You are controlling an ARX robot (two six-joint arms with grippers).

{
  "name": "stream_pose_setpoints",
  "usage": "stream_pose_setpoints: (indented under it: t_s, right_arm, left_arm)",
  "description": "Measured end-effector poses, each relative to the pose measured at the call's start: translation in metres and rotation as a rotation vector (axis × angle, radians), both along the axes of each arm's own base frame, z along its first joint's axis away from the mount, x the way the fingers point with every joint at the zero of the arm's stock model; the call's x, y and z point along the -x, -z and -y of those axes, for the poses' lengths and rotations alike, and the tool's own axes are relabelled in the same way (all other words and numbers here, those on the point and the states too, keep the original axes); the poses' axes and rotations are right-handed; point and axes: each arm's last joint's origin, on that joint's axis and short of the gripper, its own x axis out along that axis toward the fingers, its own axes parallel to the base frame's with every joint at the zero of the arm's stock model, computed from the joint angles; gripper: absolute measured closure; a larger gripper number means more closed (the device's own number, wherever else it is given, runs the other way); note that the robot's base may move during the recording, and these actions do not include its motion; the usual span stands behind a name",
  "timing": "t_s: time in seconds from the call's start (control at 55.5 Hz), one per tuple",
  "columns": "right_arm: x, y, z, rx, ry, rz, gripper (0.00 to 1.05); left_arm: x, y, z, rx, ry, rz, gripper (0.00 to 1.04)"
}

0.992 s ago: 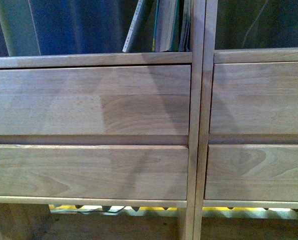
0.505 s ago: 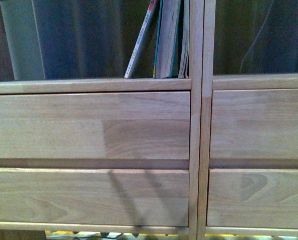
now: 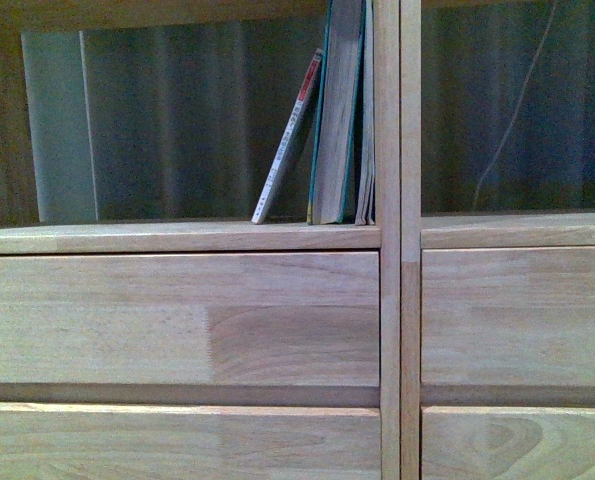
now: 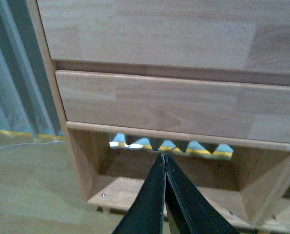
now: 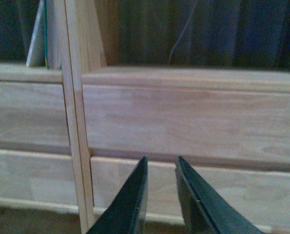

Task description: Organize books on shelf

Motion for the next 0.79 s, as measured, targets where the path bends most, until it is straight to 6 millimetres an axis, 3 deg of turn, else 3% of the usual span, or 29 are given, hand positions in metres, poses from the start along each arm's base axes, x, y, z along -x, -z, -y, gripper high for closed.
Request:
stream_pose_setpoints:
  t_s: [0.072, 0.144, 0.216, 0.793]
  right_arm:
    - [0.001, 0.009, 0.000, 0.006, -0.032, -0.103, 0.90]
    - [0.001, 0.032, 0.001, 0.004, -0.023, -0.211, 1.02]
    - [0.001, 0.050, 0.001, 0.002, -0.026, -0.251, 1.02]
    - [0.002, 0.049, 0.002, 0.000, -0.023, -0.232, 1.02]
  left_arm:
    - [0.001, -0.001, 0.000, 0.000, 0.000, 0.011, 1.02]
    - [0.001, -0.001, 0.000, 0.000, 0.000, 0.015, 1.02]
    - [0.001, -0.001, 0.000, 0.000, 0.000, 0.015, 1.02]
    - [0.001, -0.001, 0.000, 0.000, 0.000, 0.015, 1.02]
